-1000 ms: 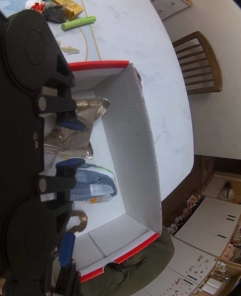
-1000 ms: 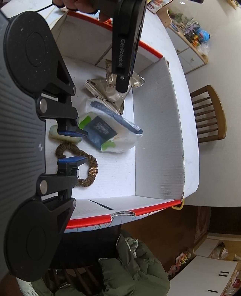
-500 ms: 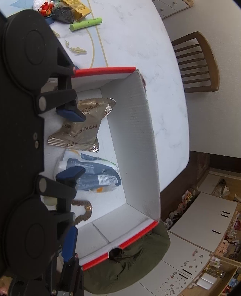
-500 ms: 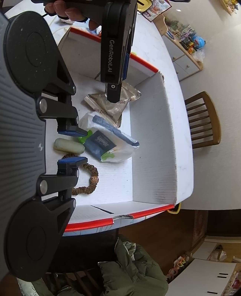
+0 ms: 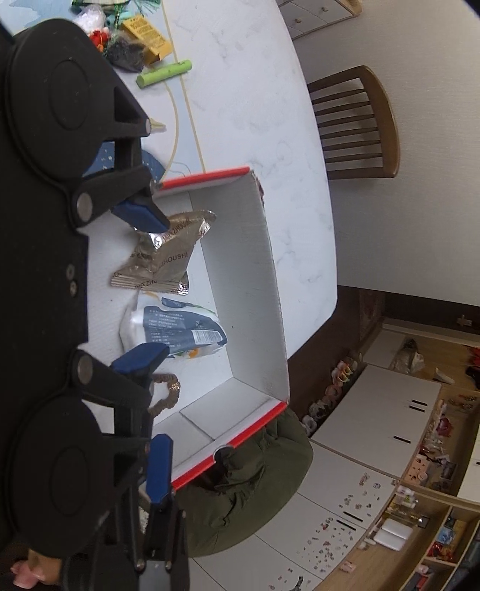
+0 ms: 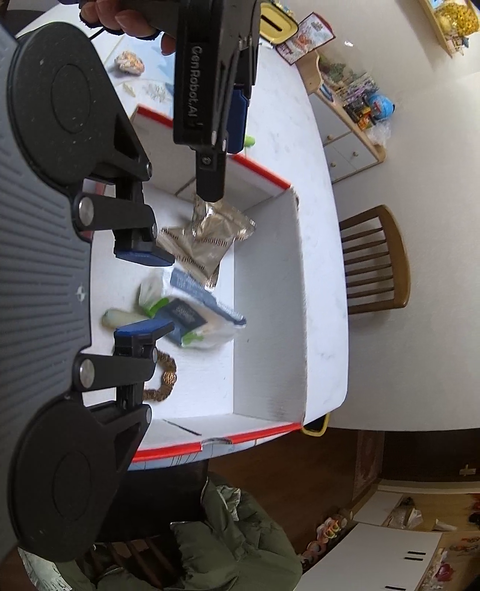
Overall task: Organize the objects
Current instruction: 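Withdraw both tools from the box toward the remaining table items, then lower the left tool onto the zongzi sachet while the right tool approaches the rabbit cookie, then grasp the zongzi sachet with the left tool while the right tool grasps the rabbit cookie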
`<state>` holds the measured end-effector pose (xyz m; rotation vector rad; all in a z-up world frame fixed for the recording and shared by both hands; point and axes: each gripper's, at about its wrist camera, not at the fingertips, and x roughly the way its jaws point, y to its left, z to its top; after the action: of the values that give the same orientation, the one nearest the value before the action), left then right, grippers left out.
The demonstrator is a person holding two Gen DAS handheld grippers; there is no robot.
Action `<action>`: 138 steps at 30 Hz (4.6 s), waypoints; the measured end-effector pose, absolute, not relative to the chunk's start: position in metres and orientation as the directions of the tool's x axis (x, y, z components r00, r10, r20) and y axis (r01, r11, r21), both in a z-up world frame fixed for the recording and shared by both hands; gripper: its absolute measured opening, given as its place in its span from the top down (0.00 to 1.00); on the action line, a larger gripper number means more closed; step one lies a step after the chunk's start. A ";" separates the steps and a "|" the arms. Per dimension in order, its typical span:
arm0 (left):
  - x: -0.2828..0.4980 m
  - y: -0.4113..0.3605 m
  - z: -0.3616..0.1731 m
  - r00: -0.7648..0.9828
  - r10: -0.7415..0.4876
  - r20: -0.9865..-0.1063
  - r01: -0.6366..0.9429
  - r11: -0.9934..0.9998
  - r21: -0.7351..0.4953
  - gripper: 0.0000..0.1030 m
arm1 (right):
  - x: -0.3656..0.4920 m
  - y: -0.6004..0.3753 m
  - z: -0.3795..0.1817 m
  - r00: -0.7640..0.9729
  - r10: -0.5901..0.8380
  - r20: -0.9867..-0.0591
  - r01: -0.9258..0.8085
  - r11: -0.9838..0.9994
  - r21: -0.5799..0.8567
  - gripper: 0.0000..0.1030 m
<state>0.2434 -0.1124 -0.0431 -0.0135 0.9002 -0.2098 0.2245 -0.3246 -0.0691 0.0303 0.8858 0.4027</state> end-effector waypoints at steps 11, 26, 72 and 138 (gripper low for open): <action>0.201 -0.066 -0.026 0.636 -0.217 -0.741 0.198 0.973 -0.116 0.31 | 0.196 -0.294 -0.045 0.605 0.371 -0.704 -0.340 0.920 0.192 0.48; 0.158 0.041 -0.012 0.691 -0.164 -0.704 0.123 0.986 -0.109 0.19 | 0.169 -0.217 -0.036 0.597 0.392 -0.700 -0.354 0.912 0.209 0.36; 0.217 0.232 -0.113 0.610 -0.050 -0.791 -0.185 0.961 -0.204 0.01 | 0.137 0.019 -0.133 0.303 0.463 -0.833 -0.652 0.738 0.174 0.18; 0.188 0.252 -0.095 0.605 -0.162 -0.779 -0.186 0.923 -0.337 0.50 | 0.136 0.034 -0.162 0.299 0.446 -0.844 -0.713 0.692 0.113 0.40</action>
<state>0.1876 0.2523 -0.0947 -0.4097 0.9277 0.0142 0.1359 0.0338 -0.1621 -0.3085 1.0019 0.7860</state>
